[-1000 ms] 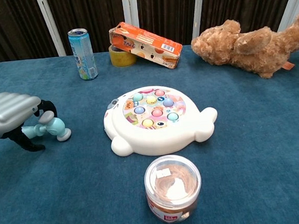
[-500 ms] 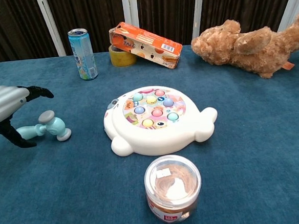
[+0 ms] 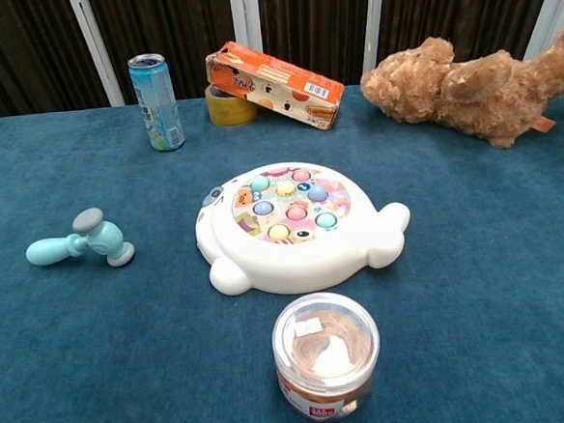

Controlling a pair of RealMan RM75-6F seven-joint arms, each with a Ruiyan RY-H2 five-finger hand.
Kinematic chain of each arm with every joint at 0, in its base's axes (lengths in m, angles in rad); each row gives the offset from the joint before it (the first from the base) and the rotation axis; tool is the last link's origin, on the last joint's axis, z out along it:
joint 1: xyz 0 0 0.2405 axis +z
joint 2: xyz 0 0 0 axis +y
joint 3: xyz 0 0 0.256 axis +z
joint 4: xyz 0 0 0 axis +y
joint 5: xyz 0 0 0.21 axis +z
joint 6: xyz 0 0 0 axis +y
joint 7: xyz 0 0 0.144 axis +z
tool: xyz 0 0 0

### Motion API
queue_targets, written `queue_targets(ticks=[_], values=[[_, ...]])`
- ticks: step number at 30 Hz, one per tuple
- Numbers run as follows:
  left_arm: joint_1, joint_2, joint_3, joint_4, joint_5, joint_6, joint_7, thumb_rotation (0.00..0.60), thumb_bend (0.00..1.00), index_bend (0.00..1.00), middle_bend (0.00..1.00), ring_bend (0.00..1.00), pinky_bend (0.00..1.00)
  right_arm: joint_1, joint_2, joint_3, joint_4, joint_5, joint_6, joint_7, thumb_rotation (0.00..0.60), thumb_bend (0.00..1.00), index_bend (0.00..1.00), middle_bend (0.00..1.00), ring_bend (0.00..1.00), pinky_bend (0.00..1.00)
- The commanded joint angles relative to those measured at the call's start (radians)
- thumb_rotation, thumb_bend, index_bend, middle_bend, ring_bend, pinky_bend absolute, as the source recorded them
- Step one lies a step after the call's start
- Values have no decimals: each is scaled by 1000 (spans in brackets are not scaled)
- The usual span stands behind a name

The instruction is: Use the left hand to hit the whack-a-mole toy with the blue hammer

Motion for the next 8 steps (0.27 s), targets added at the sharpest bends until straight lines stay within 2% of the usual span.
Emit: queue_targets(ticks=[1, 4, 8], values=[[77, 53, 48, 40, 81, 89, -73, 600, 39, 0, 0, 0, 17, 0, -2, 0, 2, -3, 2, -3, 600, 193, 0, 0, 0, 0], [119, 56, 57, 91, 126, 143, -93, 600, 39, 0, 0, 0, 17, 0, -6, -1, 6, -10, 8, -9, 600, 194, 0, 0, 0, 0], [151, 54, 56, 125, 147, 164, -115, 600, 39, 0, 0, 0, 17, -1, -11, -5, 11, -27, 20, -11, 600, 193, 0, 0, 0, 0]])
